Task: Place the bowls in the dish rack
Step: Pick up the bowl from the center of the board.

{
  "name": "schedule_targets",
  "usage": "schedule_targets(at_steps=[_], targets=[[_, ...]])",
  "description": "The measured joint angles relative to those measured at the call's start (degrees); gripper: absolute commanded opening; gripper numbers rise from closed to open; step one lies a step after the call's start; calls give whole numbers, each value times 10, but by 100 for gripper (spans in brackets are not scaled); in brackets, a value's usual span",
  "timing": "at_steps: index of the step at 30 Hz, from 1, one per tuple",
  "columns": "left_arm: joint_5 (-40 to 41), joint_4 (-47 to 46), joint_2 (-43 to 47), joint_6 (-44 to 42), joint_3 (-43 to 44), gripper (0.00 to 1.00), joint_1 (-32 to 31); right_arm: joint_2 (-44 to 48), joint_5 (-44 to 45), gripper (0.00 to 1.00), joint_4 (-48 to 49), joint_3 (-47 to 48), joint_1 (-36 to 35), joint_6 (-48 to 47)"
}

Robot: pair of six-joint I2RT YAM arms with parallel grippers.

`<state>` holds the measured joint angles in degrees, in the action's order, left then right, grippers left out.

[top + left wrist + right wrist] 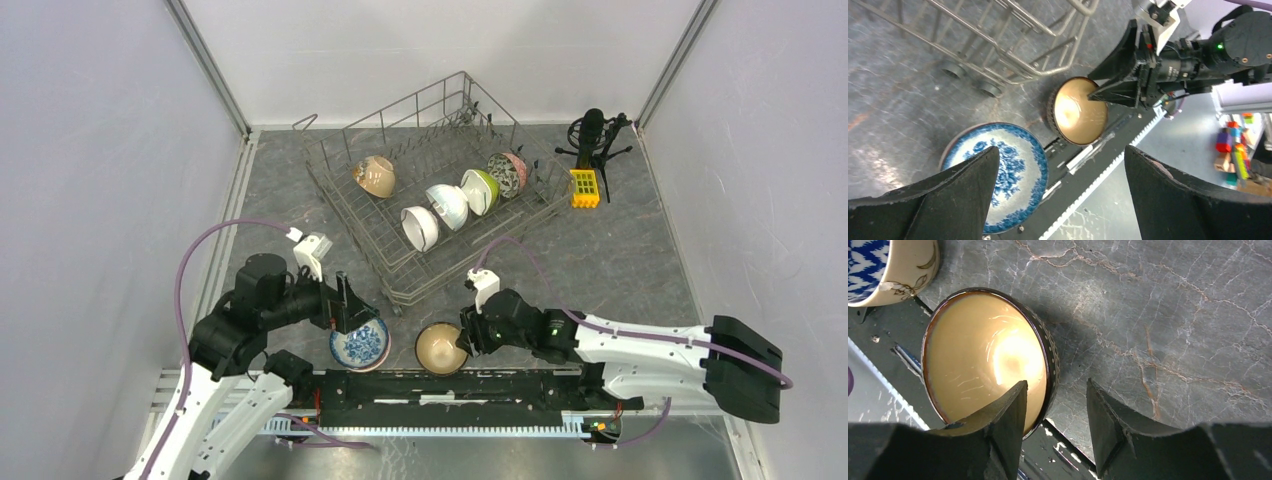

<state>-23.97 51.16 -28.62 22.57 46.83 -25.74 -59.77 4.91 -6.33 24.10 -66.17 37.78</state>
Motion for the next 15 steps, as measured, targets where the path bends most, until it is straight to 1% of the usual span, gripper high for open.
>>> schedule_targets(at_steps=[4, 11, 13, 15], targets=[[-28, 1, 9, 18, -19, 100, 0, -24, 18, 47, 3, 7, -12, 5], [-55, 4, 26, 39, -32, 100, 0, -50, 32, 34, 12, 14, -28, 10], [-60, 4, 26, 43, -36, 100, 0, -55, 34, 26, 17, 15, -30, 11], [-63, 4, 26, 48, -43, 100, 0, -58, 37, 9, 23, 15, -32, 12]])
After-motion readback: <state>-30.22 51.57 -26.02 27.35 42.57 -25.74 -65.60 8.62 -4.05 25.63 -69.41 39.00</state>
